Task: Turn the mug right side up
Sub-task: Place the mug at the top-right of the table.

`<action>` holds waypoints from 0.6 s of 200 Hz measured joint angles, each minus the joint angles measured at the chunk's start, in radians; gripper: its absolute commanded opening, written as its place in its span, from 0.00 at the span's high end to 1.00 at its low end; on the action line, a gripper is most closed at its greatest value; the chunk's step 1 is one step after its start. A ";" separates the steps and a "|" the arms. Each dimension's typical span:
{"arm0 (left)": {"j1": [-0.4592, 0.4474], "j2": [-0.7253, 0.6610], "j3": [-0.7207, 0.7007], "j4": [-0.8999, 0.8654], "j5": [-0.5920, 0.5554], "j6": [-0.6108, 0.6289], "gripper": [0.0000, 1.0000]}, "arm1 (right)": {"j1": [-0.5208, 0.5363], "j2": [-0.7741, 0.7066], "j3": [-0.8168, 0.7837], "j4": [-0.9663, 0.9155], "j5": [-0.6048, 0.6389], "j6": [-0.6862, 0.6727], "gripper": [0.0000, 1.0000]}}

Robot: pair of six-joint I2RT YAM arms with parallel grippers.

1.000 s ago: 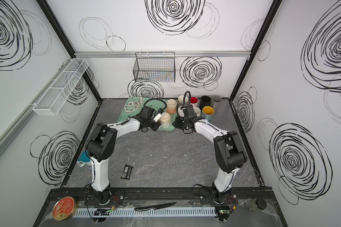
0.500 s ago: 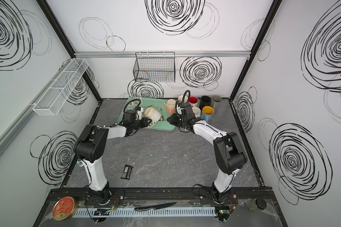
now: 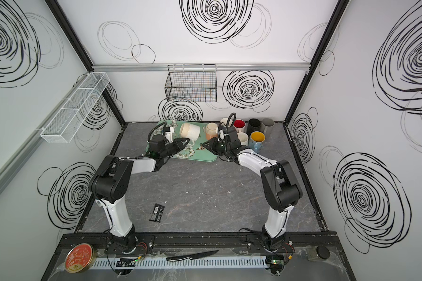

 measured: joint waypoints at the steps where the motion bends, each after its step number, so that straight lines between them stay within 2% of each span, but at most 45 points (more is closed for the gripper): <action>1: 0.000 -0.001 0.000 0.002 0.000 -0.002 1.00 | 0.000 0.000 0.001 0.000 -0.001 0.002 0.71; 52: 0.000 -0.060 -0.016 0.090 0.002 -0.097 1.00 | 0.000 0.026 0.058 0.057 -0.058 0.050 0.71; 84: 0.000 -0.075 -0.016 0.181 0.009 -0.172 1.00 | 0.000 0.045 0.100 0.090 -0.093 0.082 0.60; 120: 0.000 -0.080 -0.019 0.259 0.009 -0.248 1.00 | 0.006 0.063 0.137 0.135 -0.126 0.121 0.58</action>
